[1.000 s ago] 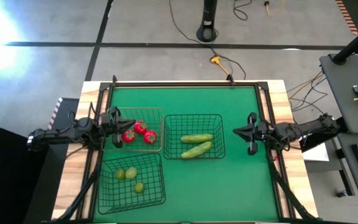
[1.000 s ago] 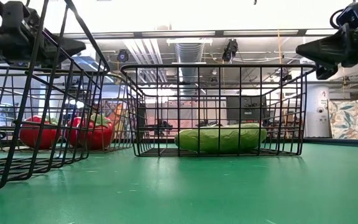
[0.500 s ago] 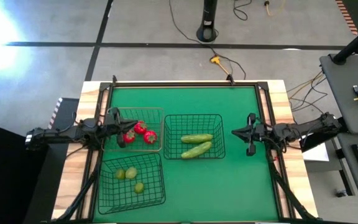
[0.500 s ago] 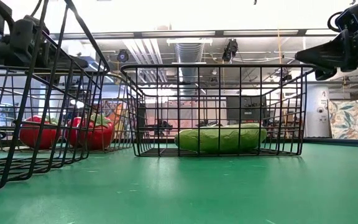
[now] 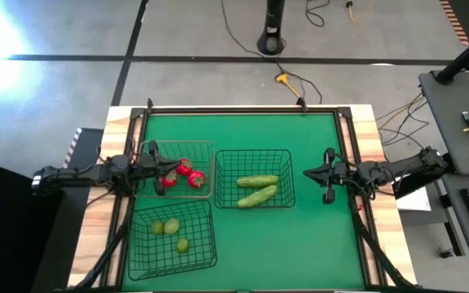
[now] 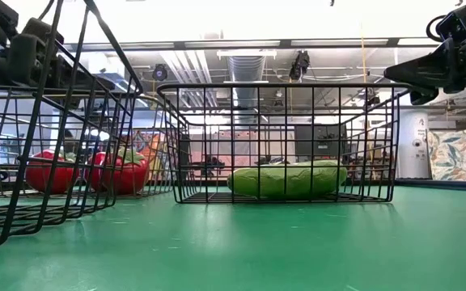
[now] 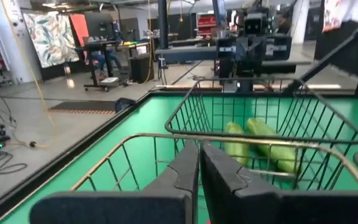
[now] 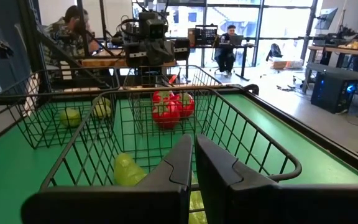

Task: Sort produce into baskets
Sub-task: Return to Home Position

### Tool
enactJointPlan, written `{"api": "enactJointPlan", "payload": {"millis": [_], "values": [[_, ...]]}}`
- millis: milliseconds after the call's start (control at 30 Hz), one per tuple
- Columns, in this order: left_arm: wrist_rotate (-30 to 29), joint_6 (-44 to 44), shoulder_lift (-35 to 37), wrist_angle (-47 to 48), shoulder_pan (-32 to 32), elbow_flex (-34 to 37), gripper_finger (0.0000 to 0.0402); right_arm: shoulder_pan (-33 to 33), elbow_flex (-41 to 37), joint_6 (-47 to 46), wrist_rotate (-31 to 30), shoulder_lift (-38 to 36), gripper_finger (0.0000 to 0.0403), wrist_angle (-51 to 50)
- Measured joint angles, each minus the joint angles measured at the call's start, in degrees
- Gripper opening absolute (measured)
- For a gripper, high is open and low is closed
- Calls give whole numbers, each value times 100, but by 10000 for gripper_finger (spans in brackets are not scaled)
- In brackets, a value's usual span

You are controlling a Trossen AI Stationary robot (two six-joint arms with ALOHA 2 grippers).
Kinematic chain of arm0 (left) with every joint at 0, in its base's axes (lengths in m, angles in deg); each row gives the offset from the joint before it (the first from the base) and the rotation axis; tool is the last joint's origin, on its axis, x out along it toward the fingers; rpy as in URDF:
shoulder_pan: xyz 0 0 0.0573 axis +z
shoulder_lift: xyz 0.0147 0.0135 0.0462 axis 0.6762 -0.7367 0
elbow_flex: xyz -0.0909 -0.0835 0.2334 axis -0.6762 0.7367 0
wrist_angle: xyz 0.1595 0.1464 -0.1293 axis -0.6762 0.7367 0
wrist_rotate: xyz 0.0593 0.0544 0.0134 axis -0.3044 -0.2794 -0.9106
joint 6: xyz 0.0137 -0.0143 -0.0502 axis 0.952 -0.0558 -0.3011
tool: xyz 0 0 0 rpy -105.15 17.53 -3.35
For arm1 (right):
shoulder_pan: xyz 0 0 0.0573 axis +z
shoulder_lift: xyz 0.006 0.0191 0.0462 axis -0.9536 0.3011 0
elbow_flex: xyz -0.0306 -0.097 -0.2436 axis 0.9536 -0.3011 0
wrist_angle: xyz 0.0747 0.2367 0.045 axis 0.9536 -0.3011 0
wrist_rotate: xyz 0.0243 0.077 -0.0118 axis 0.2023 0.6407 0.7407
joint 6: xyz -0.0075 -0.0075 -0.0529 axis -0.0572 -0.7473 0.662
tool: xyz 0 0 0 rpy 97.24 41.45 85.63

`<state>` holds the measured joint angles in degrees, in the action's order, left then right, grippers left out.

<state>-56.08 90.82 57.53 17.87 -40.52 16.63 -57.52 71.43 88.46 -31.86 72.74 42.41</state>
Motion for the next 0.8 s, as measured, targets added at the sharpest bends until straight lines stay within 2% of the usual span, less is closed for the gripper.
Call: {"api": "enactJointPlan", "payload": {"millis": [800], "values": [[-7, -195, -246, -57, 1, -13, 0, 0, 0, 0, -2, 0, 13, 0]]}}
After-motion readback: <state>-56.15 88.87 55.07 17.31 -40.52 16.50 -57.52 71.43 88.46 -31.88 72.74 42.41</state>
